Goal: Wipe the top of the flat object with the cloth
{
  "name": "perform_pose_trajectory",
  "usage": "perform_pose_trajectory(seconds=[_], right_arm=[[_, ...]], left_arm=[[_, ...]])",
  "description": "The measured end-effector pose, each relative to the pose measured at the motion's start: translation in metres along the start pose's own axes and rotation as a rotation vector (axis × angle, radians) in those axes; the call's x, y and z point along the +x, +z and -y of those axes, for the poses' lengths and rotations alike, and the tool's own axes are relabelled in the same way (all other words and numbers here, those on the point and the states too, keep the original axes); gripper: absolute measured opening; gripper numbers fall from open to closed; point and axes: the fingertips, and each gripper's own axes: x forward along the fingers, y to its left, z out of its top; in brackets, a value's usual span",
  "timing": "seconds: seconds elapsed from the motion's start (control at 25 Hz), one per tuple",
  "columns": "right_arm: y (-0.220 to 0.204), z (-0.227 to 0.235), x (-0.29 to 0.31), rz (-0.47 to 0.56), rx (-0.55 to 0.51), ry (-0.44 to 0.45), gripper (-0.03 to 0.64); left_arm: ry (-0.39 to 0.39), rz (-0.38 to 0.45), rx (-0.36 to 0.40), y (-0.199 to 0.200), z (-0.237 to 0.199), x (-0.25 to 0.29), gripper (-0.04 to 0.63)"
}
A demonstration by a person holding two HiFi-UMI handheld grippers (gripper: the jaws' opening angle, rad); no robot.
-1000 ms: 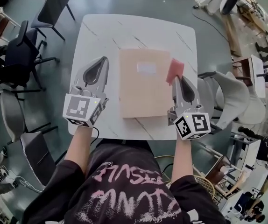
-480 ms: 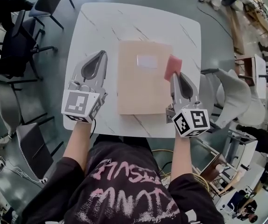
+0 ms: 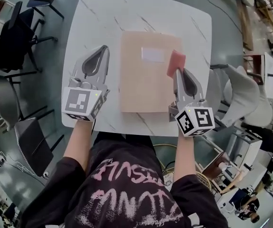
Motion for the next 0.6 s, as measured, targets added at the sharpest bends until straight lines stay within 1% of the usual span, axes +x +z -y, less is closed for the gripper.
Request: perform_pose_trajectory(seconds=[0.32, 0.6], right_arm=[[-0.018, 0.007, 0.007, -0.039, 0.018, -0.002, 0.046], [-0.028, 0.010, 0.012, -0.066, 0.014, 0.003, 0.046]], left_arm=[[0.013, -0.034, -0.009, -0.022, 0.000, 0.005, 0.001], [0.026, -0.040, -0.022, -0.035, -0.002, 0.007, 0.001]])
